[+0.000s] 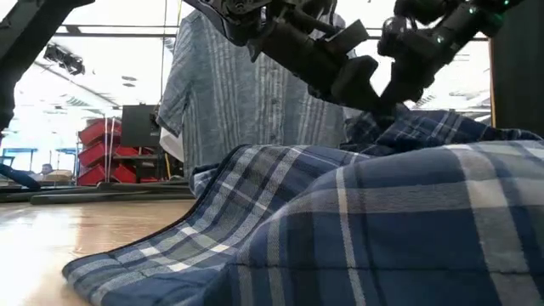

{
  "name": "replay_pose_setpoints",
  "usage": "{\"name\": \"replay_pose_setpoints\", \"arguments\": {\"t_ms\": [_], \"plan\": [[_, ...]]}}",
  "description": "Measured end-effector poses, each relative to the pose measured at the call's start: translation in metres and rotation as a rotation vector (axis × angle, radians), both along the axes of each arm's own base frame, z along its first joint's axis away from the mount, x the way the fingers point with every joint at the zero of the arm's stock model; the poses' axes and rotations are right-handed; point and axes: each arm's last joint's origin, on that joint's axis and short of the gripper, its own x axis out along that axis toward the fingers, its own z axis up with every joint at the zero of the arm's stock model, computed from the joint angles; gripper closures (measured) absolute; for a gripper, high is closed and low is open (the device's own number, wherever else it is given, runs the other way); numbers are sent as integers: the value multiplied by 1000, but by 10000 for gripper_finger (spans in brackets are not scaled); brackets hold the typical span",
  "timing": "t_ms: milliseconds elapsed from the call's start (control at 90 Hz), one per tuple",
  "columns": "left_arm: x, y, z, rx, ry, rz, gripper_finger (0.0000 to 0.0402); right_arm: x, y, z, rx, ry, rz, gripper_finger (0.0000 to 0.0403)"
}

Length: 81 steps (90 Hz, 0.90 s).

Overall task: Hang clothes
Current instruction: Insert the black hanger into the blue shirt

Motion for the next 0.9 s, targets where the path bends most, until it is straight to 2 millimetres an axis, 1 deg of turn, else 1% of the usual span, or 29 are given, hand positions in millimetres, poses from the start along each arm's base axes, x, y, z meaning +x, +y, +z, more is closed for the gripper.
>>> {"name": "replay_pose_setpoints", "arguments": {"t_ms": [133, 244, 367, 456, 567, 644, 744, 900], "plan": [[-3, 6, -4, 12, 44, 51, 153, 5, 10, 14, -11, -41, 58, 403], [-2, 8, -1, 24, 15, 79, 151, 7, 18, 21, -16, -60, 97, 403], [-1, 8, 0, 22, 8, 75, 151, 8, 22, 23, -22, -60, 118, 403], [-3, 8, -4, 21, 52, 71, 151, 5, 20, 20, -23, -20, 58, 403], [-6, 8, -6, 24, 96, 79, 151, -4, 12, 11, 0, 98, -58, 395], [-7, 8, -6, 24, 105, 79, 151, -11, 7, 5, 31, 168, -100, 377], [-7, 8, -6, 24, 103, 79, 151, -17, 6, -6, 61, 244, -106, 337], [-7, 8, -6, 24, 99, 79, 151, -18, 10, -16, 143, 248, -102, 263]]}}
